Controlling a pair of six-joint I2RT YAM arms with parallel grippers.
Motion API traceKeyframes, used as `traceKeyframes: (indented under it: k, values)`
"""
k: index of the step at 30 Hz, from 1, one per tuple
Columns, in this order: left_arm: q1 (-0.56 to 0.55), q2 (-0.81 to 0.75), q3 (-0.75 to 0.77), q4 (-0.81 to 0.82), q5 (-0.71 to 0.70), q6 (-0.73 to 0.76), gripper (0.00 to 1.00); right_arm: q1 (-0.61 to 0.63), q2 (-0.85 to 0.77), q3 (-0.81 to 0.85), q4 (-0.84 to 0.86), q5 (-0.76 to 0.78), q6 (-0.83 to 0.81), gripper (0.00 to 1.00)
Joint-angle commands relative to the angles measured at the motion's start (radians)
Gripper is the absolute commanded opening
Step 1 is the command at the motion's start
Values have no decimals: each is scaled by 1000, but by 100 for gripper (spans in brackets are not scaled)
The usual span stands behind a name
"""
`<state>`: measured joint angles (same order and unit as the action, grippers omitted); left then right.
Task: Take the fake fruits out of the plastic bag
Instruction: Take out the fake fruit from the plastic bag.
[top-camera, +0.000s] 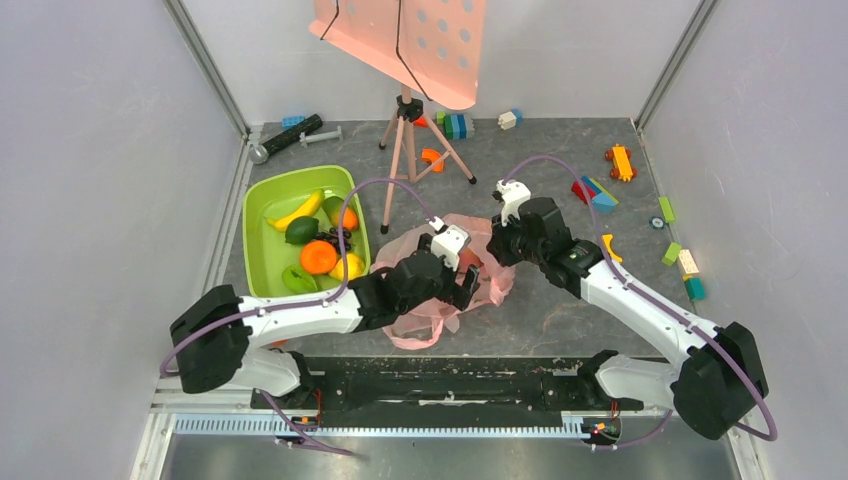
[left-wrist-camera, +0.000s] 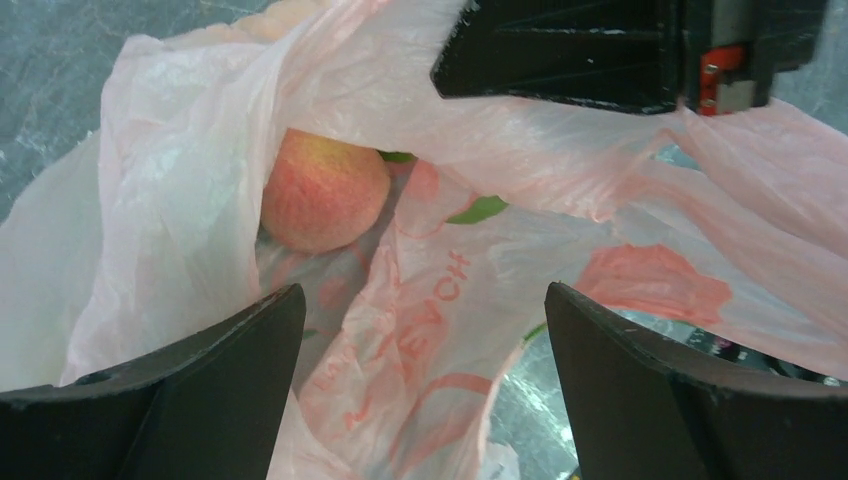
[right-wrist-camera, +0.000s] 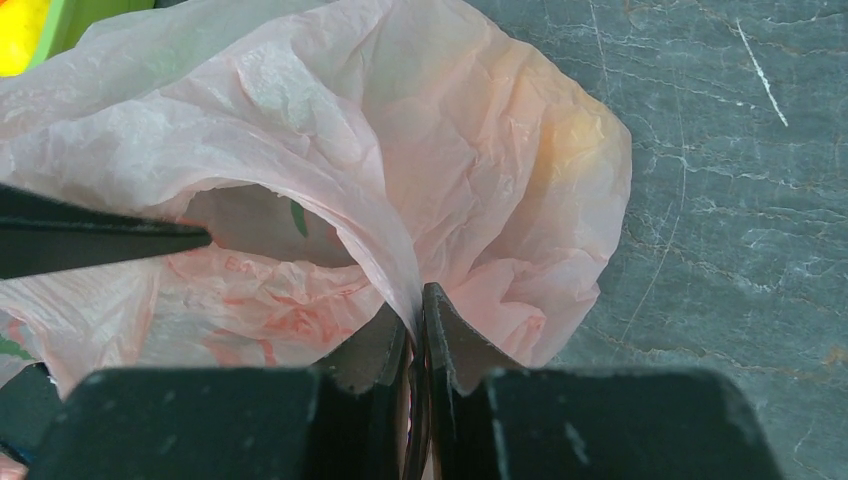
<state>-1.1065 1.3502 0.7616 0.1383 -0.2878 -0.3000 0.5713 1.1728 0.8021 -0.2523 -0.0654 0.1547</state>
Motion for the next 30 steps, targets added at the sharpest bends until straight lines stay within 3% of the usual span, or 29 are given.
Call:
traceKeyframes:
  k: [1, 4, 8, 16, 22, 30]
  values:
    - [55, 50, -11, 145, 59, 146, 97, -8, -11, 36, 18, -15, 38, 10]
    - [94, 77, -26, 209, 170, 236, 97, -13, -14, 32, 22, -27, 44, 10]
    - [100, 94, -69, 319, 312, 462, 96, -25, -12, 29, 29, -56, 54, 11]
    - [150, 164, -12, 241, 471, 752, 96, -38, -5, 19, 50, -100, 73, 10]
    - [228, 217, 31, 255, 559, 759, 95, -39, -18, 9, 51, -105, 75, 11]
    - [243, 301, 107, 238, 569, 765, 91, -44, -29, -11, 59, -117, 78, 11]
